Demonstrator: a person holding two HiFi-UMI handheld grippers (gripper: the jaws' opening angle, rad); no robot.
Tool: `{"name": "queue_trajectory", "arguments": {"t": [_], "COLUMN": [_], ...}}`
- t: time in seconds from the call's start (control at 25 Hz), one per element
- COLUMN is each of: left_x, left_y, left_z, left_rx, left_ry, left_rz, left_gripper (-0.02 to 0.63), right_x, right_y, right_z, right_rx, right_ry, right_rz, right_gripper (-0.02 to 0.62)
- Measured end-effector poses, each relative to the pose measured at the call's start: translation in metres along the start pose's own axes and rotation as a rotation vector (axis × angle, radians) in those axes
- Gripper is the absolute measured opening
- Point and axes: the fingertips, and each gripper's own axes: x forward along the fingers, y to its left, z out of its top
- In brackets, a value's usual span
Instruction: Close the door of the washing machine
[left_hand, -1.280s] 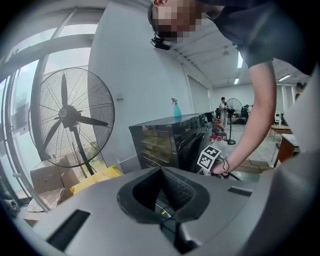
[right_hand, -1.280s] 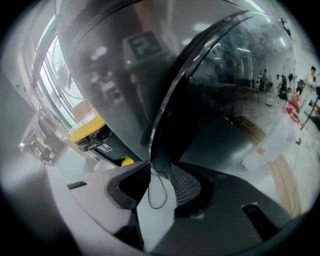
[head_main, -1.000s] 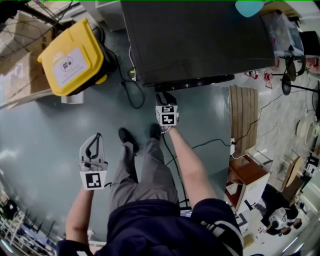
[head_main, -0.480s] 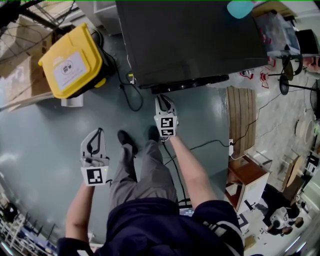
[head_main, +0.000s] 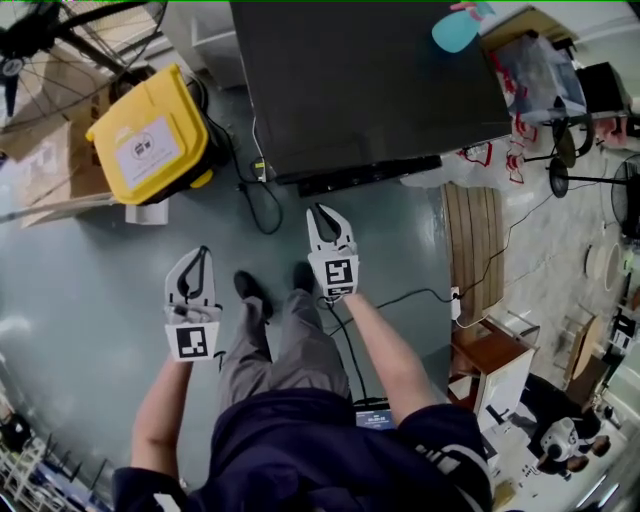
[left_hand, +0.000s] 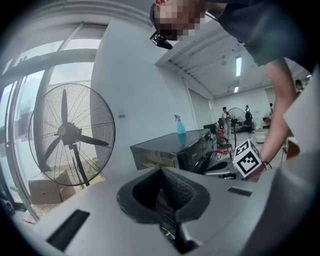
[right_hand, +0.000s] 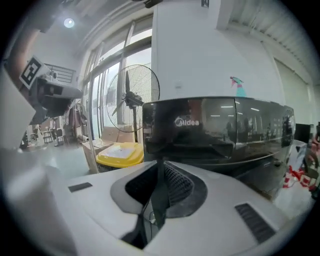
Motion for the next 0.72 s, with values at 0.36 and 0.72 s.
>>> {"name": "queue_trajectory", "arguments": {"t": [0.36,0.72], "left_x": [-0.008,-0.016], "left_y": [0.002,0.017], "left_z": [0.031,0.070], "left_rx": [0.008,0.019], "left_ry": [-0.049,-0.101], "left_rz": [0.020,0.051], "left_gripper": [0.025,0.024], "right_x": [-0.021,-0.047], "right_y": [0.001,0.006], "right_z": [0.044,0.134], "right_rx": [-0.016,0.021], "right_ry": [-0.017,-0.083], "right_rz": [0.011,0.019], "right_gripper": [0.020,0.020]}}
